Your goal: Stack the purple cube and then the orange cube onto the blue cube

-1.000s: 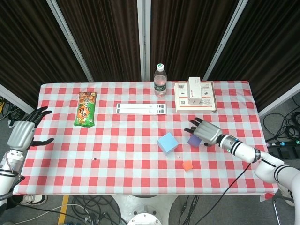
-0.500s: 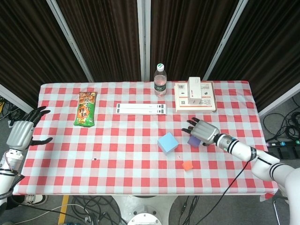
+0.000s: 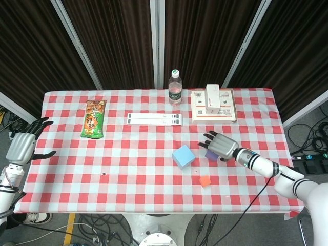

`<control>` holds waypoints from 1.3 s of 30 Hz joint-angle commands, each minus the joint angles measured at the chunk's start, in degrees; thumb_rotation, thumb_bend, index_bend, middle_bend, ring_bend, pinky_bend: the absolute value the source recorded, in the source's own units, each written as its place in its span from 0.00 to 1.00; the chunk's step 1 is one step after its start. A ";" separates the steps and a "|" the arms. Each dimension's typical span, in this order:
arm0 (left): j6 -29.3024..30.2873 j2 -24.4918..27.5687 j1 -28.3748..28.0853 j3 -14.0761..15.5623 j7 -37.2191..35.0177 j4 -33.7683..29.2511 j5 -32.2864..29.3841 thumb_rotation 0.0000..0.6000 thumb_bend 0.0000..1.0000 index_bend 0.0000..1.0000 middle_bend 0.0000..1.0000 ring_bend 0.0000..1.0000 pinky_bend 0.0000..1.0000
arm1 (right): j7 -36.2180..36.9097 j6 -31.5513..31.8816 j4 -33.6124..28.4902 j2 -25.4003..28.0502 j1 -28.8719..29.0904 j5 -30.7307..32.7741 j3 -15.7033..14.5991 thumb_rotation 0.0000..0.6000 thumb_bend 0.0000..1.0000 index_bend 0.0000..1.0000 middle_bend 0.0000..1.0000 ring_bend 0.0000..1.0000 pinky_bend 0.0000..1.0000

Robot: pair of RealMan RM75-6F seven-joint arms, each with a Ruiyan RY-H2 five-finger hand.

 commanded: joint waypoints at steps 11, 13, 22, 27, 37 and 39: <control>-0.78 -0.48 -0.23 -0.08 -0.68 1.31 -0.29 1.00 0.00 0.24 0.22 0.16 0.29 | 1.49 1.07 3.73 -2.62 0.20 0.27 -0.20 1.00 0.15 0.10 0.36 0.08 0.12; -0.80 -0.47 -0.26 -0.10 -0.75 1.36 -0.27 1.00 0.00 0.24 0.22 0.16 0.29 | 1.50 1.42 3.93 -2.79 0.16 0.25 -0.25 1.00 0.15 0.10 0.37 0.09 0.13; -0.74 -0.26 -0.29 -0.11 -0.99 1.05 -0.16 1.00 0.00 0.24 0.22 0.16 0.29 | 1.14 2.19 3.48 -2.29 0.00 0.75 -0.19 1.00 0.17 0.12 0.41 0.11 0.14; -0.56 -0.02 -0.31 -0.14 -0.88 0.41 -0.03 1.00 0.00 0.24 0.22 0.16 0.29 | 0.65 3.31 1.70 -0.27 0.08 1.70 0.86 1.00 0.17 0.13 0.41 0.11 0.14; -0.50 0.67 -0.33 -0.13 -0.72 -1.23 0.09 1.00 0.00 0.24 0.22 0.16 0.29 | -0.55 0.79 -16.22 11.85 2.09 8.13 5.81 1.00 0.17 0.13 0.42 0.12 0.14; -0.53 0.83 -0.32 -0.10 -0.93 -1.56 0.13 1.00 0.00 0.23 0.22 0.16 0.29 | -4.26 -0.09 -21.97 14.92 2.21 10.71 7.64 1.00 0.17 0.13 0.42 0.14 0.14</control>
